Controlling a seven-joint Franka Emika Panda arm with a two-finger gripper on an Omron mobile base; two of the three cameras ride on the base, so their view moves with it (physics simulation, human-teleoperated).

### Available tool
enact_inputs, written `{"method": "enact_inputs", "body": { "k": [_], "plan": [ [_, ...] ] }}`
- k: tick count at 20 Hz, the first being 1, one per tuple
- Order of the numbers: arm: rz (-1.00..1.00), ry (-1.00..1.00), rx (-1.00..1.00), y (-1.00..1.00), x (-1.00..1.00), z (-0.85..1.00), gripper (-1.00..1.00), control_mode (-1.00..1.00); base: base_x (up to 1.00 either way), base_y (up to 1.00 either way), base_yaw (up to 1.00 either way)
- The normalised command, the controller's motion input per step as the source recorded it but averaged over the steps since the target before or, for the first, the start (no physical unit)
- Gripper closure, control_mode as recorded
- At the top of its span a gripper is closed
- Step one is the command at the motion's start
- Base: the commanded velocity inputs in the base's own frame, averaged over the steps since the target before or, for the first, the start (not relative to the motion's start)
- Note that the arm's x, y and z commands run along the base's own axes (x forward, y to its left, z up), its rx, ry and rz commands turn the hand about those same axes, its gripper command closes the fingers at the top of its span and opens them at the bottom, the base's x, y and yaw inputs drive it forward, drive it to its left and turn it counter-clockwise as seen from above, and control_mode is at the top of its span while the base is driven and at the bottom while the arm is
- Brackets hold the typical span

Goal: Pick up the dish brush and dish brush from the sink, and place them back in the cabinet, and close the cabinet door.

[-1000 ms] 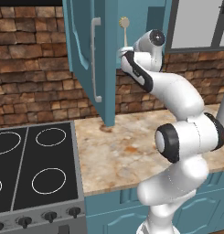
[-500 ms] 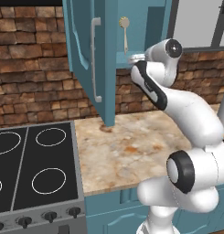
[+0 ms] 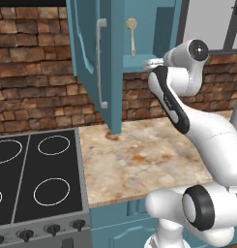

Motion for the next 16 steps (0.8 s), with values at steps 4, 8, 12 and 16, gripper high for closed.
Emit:
{"method": "enact_inputs", "body": {
  "k": [4, 8, 12, 16],
  "plan": [
    [-0.04, 0.11, 0.00, 0.00, -0.67, 0.19, -1.00, -1.00, 0.00, 0.00, 0.00],
    [-0.03, 0.11, 0.00, -0.01, -0.63, 0.09, -1.00, -1.00, 0.00, 0.00, 0.00],
    [0.00, 0.10, 0.00, -0.04, -0.65, 0.03, -1.00, -1.00, 0.00, 0.00, 0.00],
    [0.00, 0.08, 0.00, -0.03, -0.73, 0.00, -1.00, -1.00, 0.00, 0.00, 0.00]
  ]
}}
